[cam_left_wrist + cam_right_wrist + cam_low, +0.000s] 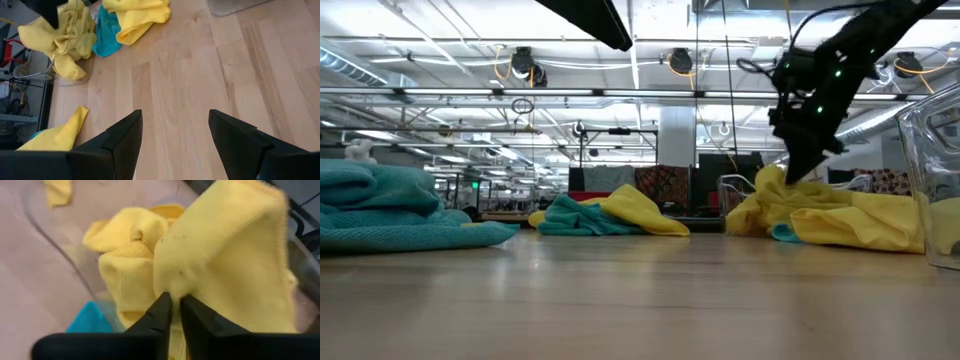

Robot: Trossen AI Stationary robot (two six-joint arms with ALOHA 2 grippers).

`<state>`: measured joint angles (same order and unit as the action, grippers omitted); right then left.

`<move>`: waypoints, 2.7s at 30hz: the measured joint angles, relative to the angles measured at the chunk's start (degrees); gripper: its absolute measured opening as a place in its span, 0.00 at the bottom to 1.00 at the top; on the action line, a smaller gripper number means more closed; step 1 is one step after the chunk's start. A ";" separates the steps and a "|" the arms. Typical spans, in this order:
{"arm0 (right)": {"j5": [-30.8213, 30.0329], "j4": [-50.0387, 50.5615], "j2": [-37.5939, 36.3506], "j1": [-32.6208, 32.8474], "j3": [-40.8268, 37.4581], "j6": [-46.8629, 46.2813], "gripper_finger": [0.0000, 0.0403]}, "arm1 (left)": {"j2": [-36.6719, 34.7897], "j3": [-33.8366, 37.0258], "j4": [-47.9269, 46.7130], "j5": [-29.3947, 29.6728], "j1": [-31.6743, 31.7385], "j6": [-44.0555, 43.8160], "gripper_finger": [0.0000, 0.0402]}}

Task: Sort microfiber towel by color & place in baskets
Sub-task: Put the yellow microfiber cloth into the top transparent bin, then put the blue microfiber cloth into the bottom transparent bin

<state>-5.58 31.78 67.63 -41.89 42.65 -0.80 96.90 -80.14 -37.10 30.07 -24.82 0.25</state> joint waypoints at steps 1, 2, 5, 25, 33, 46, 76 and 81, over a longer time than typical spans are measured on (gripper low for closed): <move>0.00 0.67 -1.57 0.00 0.00 0.00 0.12 | 0.00 0.00 0.00 0.00 0.00 0.00 0.59; 0.11 1.36 -3.09 0.00 0.00 0.00 0.15 | 0.01 0.00 0.00 0.01 0.00 -0.02 0.59; 1.88 2.70 -7.50 0.00 0.00 -0.02 0.24 | 0.02 0.00 0.02 0.01 0.00 -0.04 0.59; 21.31 4.99 -28.83 5.82 0.04 -2.20 0.47 | 0.00 -0.02 -16.02 -0.54 0.00 -12.52 0.59; 26.88 5.10 -30.53 13.56 0.07 -3.08 0.46 | 0.00 1.05 -23.89 -5.98 -0.11 -20.03 0.59; 24.80 5.15 -30.46 23.47 0.09 -4.43 0.46 | 0.02 8.46 -29.30 -11.45 -0.20 -28.18 0.59; 15.91 5.39 -30.42 34.39 0.11 -6.40 0.46 | 0.00 16.09 -32.09 -21.06 -0.17 -30.87 0.38; 14.32 5.39 -30.42 35.08 0.11 -6.51 0.46 | 0.00 16.09 -31.78 -21.01 -0.17 -29.67 0.20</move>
<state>8.74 37.17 37.21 -6.81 42.76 -7.31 96.90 -64.05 -68.88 9.06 -24.99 -29.42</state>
